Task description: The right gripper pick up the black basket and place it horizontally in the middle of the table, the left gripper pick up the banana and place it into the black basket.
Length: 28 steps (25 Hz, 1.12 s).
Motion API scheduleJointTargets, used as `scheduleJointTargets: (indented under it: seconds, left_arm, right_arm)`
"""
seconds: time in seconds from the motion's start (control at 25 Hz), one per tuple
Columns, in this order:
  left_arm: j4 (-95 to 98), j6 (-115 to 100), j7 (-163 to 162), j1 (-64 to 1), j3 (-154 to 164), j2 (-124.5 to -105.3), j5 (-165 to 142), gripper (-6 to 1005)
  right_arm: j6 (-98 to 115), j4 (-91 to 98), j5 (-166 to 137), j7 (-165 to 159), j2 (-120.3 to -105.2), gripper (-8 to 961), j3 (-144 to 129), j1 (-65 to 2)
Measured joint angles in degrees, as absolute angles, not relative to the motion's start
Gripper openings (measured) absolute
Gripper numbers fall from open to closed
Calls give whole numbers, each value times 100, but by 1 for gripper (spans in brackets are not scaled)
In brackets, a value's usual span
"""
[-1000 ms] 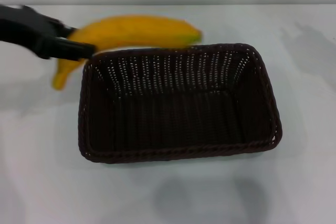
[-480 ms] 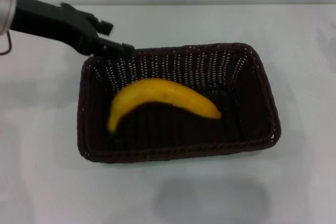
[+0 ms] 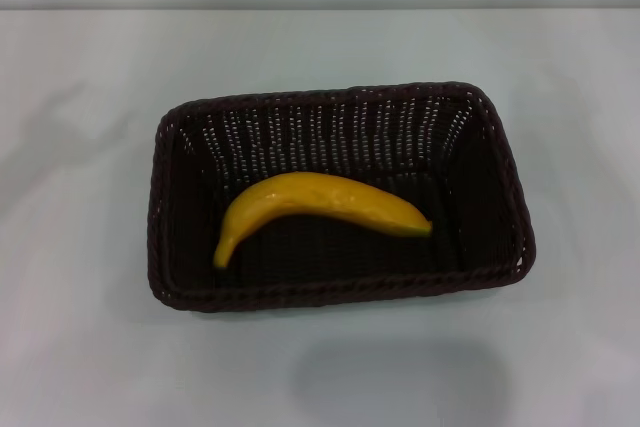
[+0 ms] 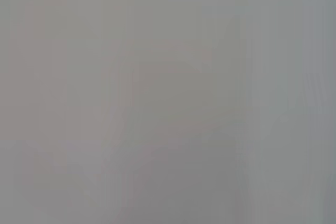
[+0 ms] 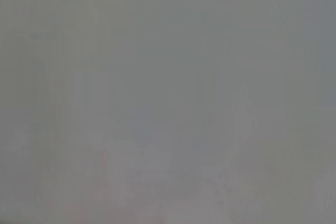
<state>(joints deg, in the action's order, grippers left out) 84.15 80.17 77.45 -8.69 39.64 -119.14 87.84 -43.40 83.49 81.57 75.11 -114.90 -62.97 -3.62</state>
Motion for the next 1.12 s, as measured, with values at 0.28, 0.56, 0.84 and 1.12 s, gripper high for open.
scheduleJointTargets:
  seconds: [0.28,0.56,0.84,1.12]
  left_arm:
    - [6637,7960,9929,143,3922,-11932,10919,874]
    - [4518,8521,12337,195,3903,-11918,11869,874]
    - [3183,8491,13195,-28,3343,-11909,12061,874]
    - [2747,8464,13432,-306,2994,-11908,12162,874]
  right_arm:
    - [-6014,6359,10823,10547,-11490,382,-5163,-513]
    - [-9115,2865,11500,13188,-11321,382,-2800,-1285]
    - [-8764,2384,11441,13994,-11451,382,-2721,-1344]
    - [-7751,2211,11487,14006,-11467,382,-2850,-1453]
